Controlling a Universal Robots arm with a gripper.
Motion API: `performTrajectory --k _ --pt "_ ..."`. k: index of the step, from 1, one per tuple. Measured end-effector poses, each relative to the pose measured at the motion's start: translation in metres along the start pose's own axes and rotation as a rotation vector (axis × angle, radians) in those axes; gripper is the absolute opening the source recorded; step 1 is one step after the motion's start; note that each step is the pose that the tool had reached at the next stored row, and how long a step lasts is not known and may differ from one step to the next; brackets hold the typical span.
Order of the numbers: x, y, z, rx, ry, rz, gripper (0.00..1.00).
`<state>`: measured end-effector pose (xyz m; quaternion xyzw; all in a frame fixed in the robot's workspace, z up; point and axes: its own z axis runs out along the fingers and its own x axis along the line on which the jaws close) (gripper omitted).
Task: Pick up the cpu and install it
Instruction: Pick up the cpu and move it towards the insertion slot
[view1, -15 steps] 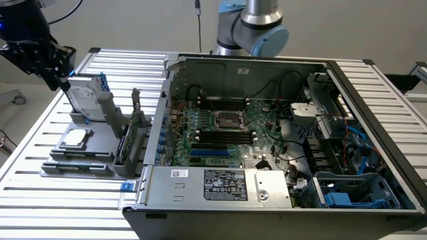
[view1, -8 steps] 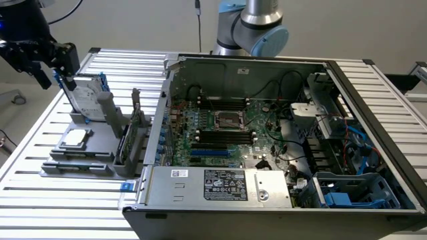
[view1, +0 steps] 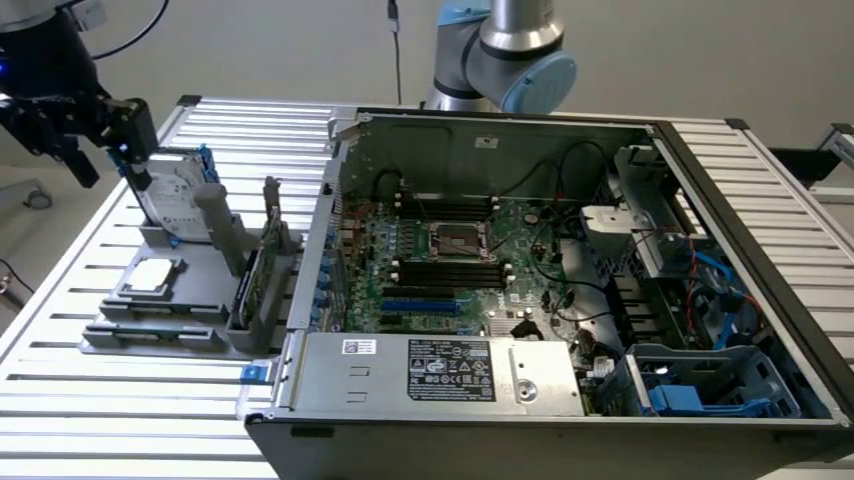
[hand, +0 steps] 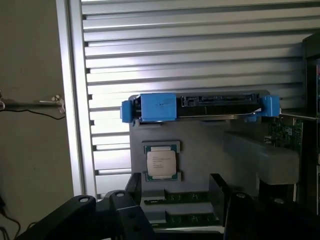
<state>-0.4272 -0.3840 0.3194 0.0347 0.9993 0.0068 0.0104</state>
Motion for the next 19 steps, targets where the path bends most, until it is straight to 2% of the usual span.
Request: performTrajectory --k 9,19 --pt "0.010 -0.0009 0.0162 -0.0001 -0.0001 0.000 0.65" --pt "0.011 -0.0026 0.0343 0.0001 0.0002 0.000 0.65"
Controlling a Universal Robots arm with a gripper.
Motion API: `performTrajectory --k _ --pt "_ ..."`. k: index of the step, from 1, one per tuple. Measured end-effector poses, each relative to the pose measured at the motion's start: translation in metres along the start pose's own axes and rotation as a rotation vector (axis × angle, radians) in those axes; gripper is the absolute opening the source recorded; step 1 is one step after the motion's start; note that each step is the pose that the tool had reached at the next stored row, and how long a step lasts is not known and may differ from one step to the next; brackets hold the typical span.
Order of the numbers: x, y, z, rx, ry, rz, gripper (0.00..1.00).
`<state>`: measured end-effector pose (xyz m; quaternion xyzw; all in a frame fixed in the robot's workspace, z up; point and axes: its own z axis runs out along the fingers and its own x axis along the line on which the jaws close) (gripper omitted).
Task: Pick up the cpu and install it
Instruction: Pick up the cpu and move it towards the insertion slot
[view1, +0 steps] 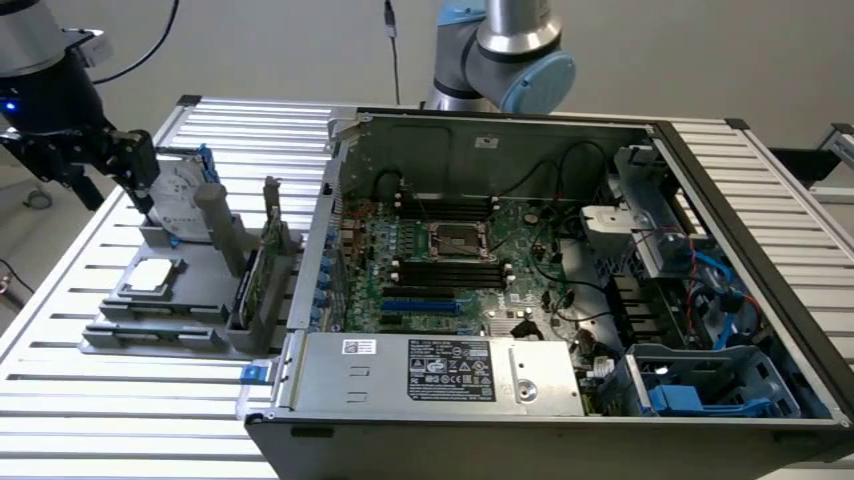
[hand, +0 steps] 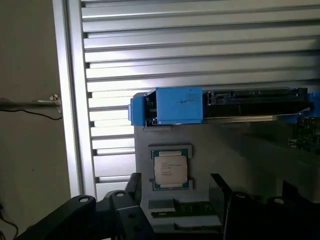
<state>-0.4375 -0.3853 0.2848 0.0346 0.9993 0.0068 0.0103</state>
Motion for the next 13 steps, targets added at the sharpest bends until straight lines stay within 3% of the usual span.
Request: performTrajectory --k 13 --pt "-0.006 -0.0171 0.0235 0.0000 0.0001 0.000 0.65"
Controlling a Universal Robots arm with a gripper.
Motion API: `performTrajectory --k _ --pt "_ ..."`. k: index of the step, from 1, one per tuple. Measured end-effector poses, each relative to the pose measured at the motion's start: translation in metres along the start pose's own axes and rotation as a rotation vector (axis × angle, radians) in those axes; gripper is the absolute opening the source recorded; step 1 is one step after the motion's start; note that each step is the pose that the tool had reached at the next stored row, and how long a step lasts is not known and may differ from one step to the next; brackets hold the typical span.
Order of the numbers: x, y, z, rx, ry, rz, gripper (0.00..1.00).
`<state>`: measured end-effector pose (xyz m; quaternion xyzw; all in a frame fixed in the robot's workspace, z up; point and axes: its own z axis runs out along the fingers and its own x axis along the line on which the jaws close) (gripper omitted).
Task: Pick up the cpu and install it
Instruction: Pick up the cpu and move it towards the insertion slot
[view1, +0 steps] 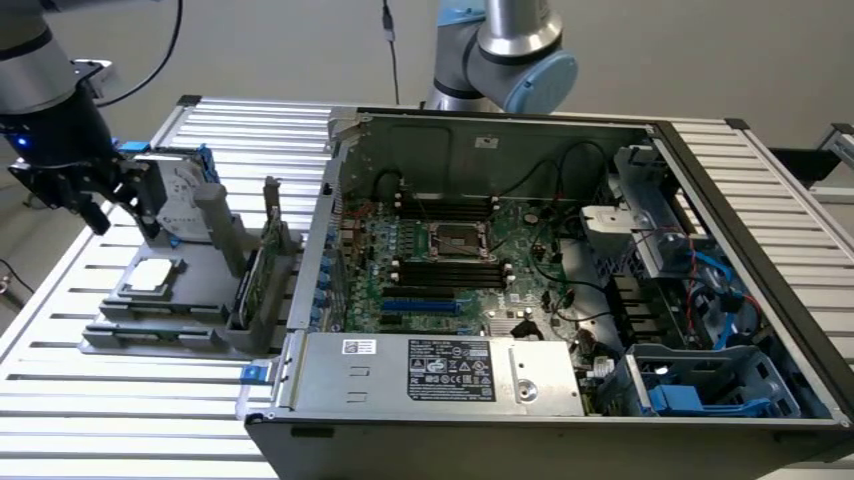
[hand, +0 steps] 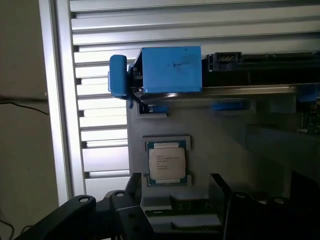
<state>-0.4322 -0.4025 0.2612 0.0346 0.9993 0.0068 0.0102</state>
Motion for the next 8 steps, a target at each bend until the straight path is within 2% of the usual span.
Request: performTrajectory --k 4,8 --pt "-0.002 -0.0055 0.0074 -0.0002 -0.0002 0.000 0.65" --pt "-0.002 -0.0080 0.0132 -0.0048 0.0007 -0.002 0.65"
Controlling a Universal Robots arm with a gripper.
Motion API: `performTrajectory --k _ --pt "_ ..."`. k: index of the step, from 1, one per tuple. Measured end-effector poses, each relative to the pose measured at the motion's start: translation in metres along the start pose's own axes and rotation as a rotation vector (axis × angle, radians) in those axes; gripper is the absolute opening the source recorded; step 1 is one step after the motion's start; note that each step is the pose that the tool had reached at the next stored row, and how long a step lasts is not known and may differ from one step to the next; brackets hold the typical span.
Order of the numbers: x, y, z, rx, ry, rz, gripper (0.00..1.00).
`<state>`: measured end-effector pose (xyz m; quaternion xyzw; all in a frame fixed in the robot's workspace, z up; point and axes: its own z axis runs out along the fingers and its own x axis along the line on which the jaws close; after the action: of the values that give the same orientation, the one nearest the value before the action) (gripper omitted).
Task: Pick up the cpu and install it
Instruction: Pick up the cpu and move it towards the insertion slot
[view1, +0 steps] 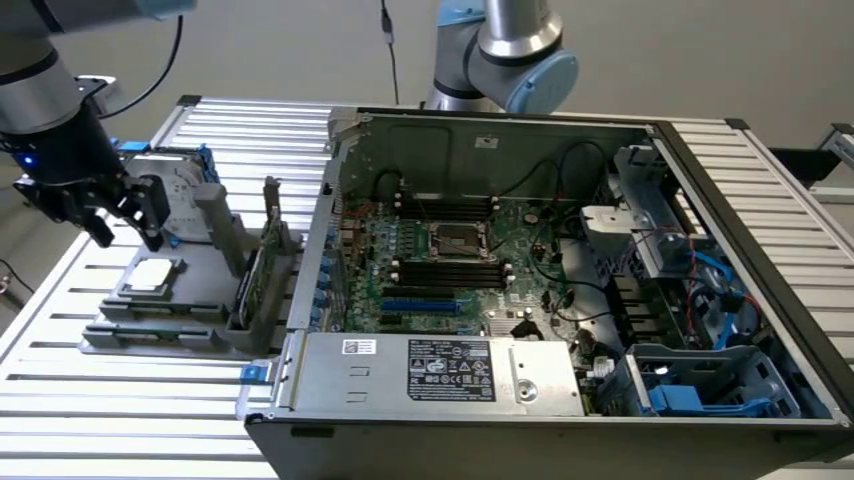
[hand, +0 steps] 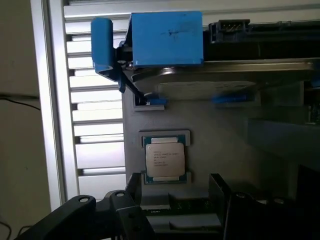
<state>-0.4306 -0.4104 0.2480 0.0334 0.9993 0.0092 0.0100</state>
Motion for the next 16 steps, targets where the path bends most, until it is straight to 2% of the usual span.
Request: performTrajectory --k 7,13,16 --pt "0.000 -0.0035 0.0081 -0.0123 0.0033 -0.008 0.65" --pt "-0.003 -0.0035 0.0124 -0.0191 0.0147 -0.018 0.65" --pt "-0.005 -0.0037 0.0153 -0.0196 0.0220 -0.022 0.65"
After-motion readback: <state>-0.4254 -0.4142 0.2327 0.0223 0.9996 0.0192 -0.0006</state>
